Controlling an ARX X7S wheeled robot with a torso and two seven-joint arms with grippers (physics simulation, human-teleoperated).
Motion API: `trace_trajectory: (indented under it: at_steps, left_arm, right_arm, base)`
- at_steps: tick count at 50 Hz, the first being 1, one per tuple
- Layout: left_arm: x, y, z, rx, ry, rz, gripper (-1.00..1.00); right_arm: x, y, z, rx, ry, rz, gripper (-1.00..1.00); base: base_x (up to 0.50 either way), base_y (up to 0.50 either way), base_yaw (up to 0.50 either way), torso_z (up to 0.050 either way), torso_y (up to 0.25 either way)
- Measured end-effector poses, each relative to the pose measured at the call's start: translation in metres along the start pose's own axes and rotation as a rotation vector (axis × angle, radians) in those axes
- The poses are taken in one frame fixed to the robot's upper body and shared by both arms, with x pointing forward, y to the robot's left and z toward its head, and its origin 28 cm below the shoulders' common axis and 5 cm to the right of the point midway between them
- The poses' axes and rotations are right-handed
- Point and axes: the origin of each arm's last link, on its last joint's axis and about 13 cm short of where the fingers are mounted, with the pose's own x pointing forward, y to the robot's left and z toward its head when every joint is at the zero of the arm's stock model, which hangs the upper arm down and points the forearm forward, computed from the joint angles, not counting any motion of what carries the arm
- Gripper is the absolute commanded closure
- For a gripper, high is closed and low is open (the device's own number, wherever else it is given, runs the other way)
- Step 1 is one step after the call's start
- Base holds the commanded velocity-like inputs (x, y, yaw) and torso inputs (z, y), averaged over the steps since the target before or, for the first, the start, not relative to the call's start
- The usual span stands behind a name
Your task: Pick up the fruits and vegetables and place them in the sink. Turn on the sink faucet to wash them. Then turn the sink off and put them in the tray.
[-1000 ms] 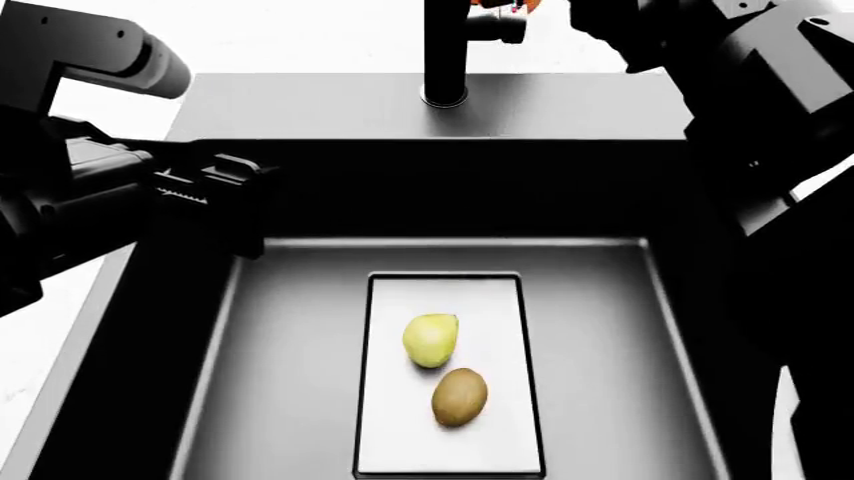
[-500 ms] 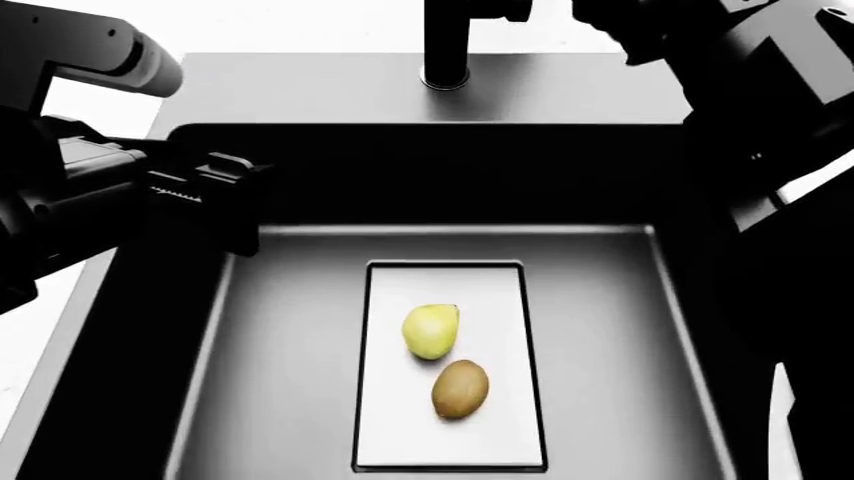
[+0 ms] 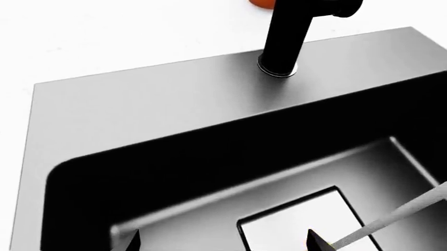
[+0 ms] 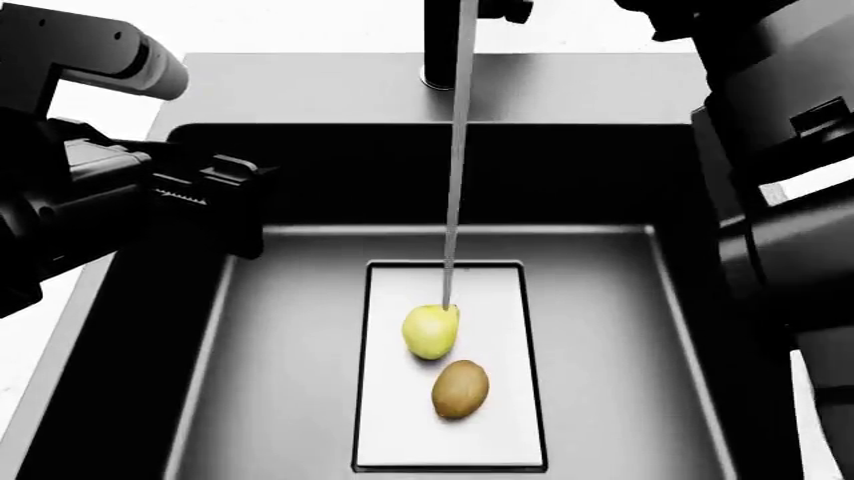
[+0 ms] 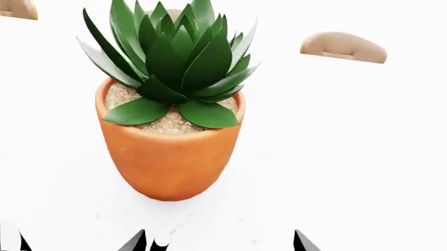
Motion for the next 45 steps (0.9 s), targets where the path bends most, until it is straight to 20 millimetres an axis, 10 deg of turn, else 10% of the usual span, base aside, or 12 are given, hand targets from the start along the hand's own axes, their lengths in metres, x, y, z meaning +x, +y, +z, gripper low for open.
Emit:
trace_trajectory:
  at_steps: [28,45]
  left_arm:
    - [0.004,-0.003,-0.001,0.007,0.011,-0.003,-1.00]
    - [0.005,-0.004,-0.002,0.006,0.014,-0.002,-1.00]
  right_arm:
    - [0.000,-0.019,0.003,0.070,-0.005,-0.035,-1.00]
    - [-0.018,-0.034,0.038,0.081,-0.109,-0.070,-1.00]
  base:
    - [0.00,0.00,0.00,0.000,0.000]
    - [0.00,0.00,0.00,0.000,0.000]
